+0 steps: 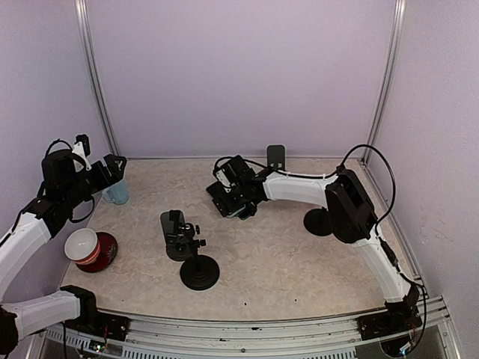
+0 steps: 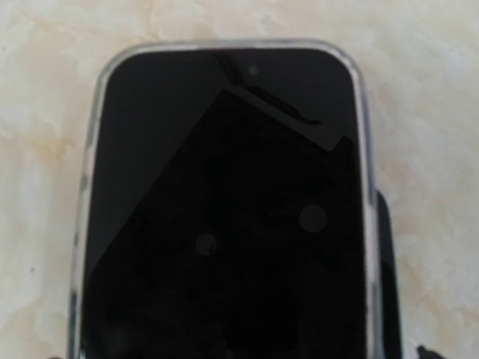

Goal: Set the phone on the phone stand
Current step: Pick up the phone.

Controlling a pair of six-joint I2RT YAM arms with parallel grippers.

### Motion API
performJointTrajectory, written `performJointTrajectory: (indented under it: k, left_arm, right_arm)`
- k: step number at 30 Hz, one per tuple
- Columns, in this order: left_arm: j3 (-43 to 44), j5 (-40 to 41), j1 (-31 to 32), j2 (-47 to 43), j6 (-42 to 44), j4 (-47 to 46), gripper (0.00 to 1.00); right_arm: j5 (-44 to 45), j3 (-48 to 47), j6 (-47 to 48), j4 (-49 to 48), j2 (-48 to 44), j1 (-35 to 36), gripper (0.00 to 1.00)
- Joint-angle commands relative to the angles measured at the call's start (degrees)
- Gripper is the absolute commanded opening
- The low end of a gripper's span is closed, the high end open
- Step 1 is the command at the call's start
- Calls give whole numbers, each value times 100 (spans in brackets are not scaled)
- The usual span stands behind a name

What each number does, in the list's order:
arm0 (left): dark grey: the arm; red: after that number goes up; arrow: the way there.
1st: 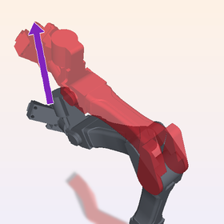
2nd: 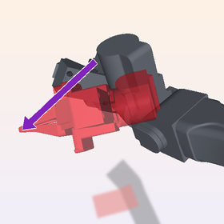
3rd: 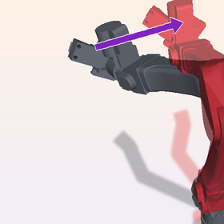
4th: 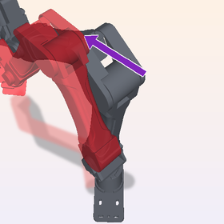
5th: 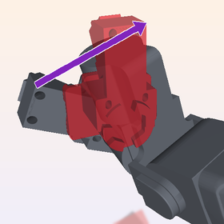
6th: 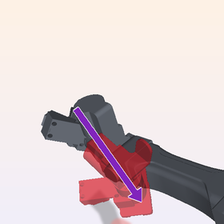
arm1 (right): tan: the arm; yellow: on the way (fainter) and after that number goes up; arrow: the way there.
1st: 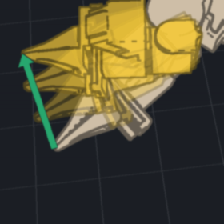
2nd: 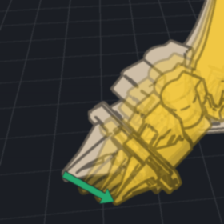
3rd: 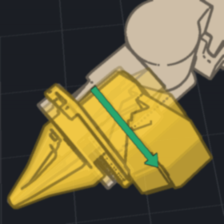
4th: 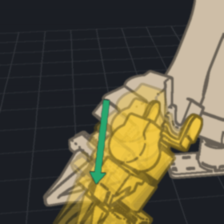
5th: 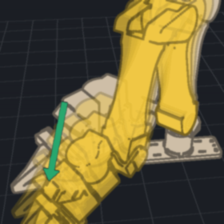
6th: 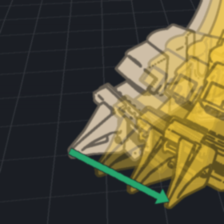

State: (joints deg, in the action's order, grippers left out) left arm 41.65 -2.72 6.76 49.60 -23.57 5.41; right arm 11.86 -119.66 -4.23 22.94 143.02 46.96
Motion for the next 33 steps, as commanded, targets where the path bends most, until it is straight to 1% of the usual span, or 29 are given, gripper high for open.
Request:
performJointTrajectory:
  k: [1, 5, 7, 8, 10, 13, 14, 16, 18, 24, 28, 33]
  left_arm:
    - [-78, -32, -62, -65, 5, -136, 99]
    - [-78, -35, -62, -65, 3, -137, 99]
    - [-78, -35, -61, -65, 5, -137, 99]
    - [-78, -34, -61, -74, 5, -137, 99]
    - [-78, -32, -62, -75, 4, -137, 99]
    - [-78, -42, -61, -82, 11, -138, 99]
    - [-78, -37, -61, -82, 5, -137, 99]
    - [-78, -30, -66, -87, 9, -137, 99]
    - [-78, -34, -65, -91, 9, -135, 99]
    - [-78, -50, -65, -109, 4, -137, 99]
    - [-86, -73, -62, -109, -6, -143, 99]
    - [-87, -100, -61, -109, -18, -145, 99]
  right_arm:
    - [533, -260, -197, 348, 394, 48, 100]
    - [716, -214, -301, 399, 441, 47, 100]
    - [760, -122, -330, 383, 414, 50, 98]
    - [761, -46, -333, 353, 365, 50, 95]
    - [730, 107, -332, 290, 260, 43, 84]
    - [579, 370, -342, 194, 44, 45, 64]
    - [513, 480, -342, 156, -44, 45, 58]
    - [410, 779, -369, 52, -273, 45, 55]
    - [298, 1279, -404, -123, -555, 50, 49]
    - [-111, 2715, -616, -600, -1523, 71, 42]
    - [-192, 3801, -593, -1067, -2335, 203, 42]
    - [-400, 4860, -574, -1597, -3134, 350, 44]
